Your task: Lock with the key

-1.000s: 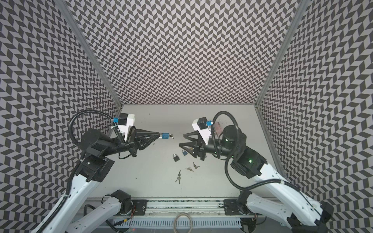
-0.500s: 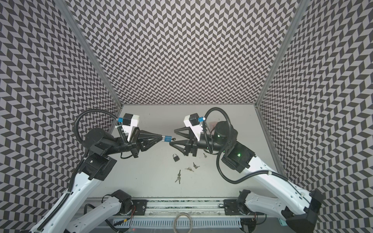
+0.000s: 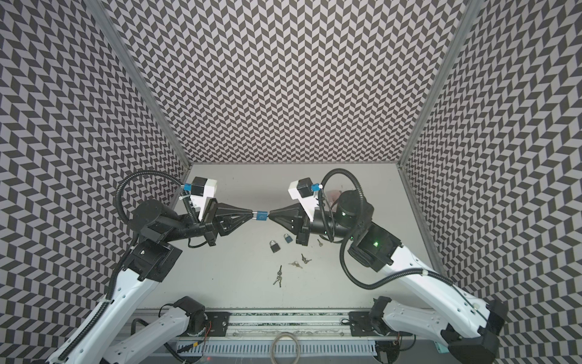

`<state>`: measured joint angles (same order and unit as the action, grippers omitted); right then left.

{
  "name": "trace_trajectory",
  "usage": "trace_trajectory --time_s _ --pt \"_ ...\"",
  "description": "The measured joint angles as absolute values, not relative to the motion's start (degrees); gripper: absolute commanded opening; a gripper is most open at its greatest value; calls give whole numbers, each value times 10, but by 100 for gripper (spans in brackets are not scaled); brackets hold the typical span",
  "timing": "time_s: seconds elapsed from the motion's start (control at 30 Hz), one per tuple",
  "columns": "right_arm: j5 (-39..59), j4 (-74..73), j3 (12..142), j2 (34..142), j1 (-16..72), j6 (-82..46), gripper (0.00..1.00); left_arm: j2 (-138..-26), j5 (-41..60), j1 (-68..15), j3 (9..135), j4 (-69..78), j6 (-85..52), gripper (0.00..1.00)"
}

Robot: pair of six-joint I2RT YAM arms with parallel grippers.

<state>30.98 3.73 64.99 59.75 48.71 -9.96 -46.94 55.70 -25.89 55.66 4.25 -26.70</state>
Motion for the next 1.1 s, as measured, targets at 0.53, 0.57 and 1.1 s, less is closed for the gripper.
trace_trajectory --time_s 0.53,0.57,1.1 --pt "270 82 628 537 473 -98 0 -445 546 -222 557 33 -267 0" --pt "264 86 628 536 473 -96 0 -445 542 -221 557 32 -266 0" --pt "108 76 454 792 630 -157 0 -471 123 -170 530 -284 -245 0"
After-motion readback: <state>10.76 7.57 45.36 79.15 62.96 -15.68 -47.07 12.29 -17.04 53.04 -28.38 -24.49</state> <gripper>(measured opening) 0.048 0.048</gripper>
